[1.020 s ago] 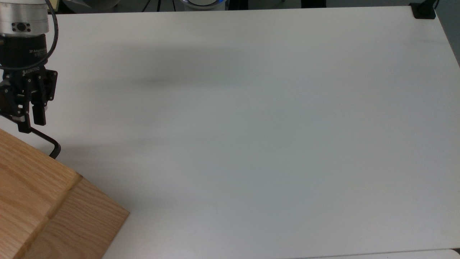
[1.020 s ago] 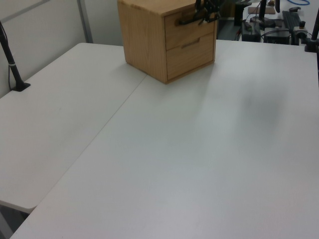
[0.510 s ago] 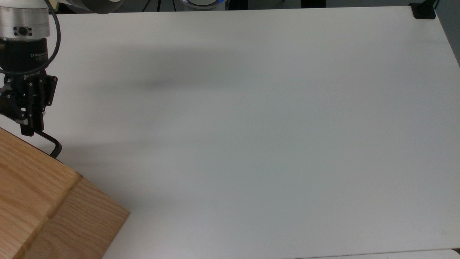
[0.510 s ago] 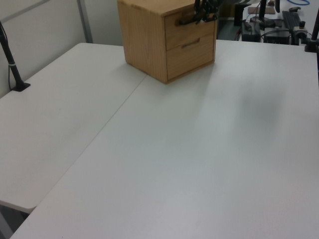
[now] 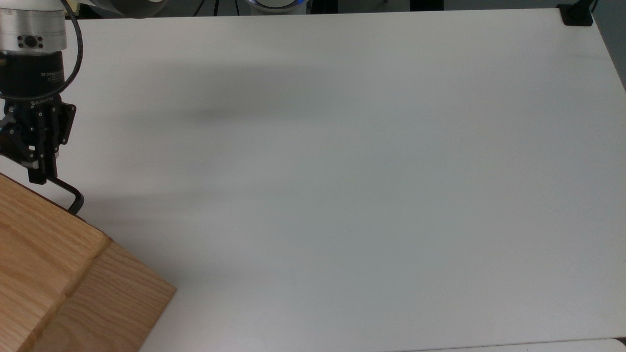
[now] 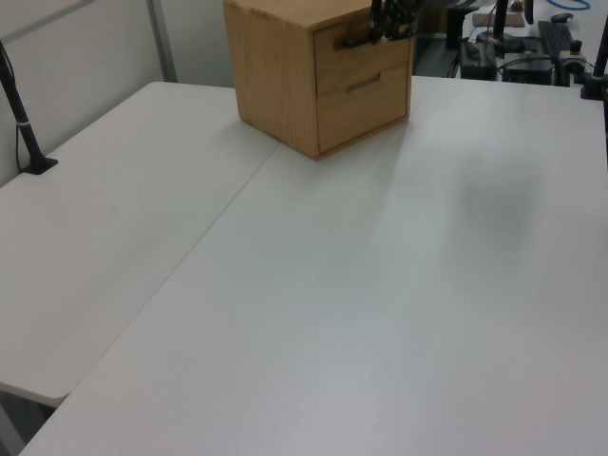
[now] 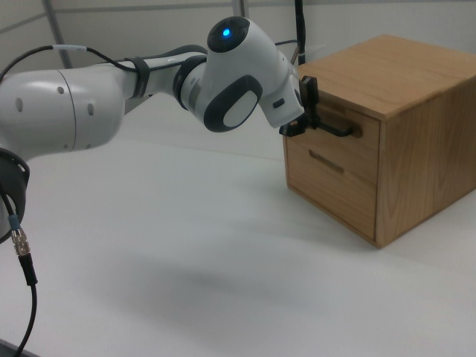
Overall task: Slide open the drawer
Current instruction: 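Pull the handle straight out, sliding the upper drawer open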
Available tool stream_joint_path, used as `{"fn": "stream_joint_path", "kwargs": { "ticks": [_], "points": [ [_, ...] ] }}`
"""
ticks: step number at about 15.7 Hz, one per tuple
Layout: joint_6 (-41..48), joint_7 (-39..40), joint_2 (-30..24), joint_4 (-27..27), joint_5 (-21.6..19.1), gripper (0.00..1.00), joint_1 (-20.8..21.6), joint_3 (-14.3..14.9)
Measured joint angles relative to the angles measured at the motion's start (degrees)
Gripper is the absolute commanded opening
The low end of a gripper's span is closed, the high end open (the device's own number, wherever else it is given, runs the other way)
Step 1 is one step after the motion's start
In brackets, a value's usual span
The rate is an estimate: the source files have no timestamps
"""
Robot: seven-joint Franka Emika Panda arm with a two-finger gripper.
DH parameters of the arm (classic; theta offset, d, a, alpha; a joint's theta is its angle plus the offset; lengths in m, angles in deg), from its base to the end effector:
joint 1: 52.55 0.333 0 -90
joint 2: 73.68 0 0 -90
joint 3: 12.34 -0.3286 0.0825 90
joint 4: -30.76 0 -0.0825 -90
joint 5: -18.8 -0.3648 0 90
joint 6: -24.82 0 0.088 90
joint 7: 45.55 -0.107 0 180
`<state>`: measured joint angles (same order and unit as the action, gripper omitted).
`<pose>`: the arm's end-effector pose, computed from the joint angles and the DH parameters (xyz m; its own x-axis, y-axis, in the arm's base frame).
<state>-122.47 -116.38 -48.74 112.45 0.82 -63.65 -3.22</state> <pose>0.6840 -0.2306 0.5496 -0.1745 -0.9846 -0.0116 -0.7270 0.1368 -0.6729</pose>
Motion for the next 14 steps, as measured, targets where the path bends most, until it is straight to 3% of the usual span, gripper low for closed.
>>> {"fn": "stream_joint_path", "kwargs": {
  "ticks": [7, 14],
  "points": [
    [0.49, 2.09, -0.32, 0.24, -0.3, 0.0, -0.07, 0.01],
    [7.16, 4.73, -2.78, 1.11, -0.84, 0.0, -0.55, 0.05]
  ]
}}
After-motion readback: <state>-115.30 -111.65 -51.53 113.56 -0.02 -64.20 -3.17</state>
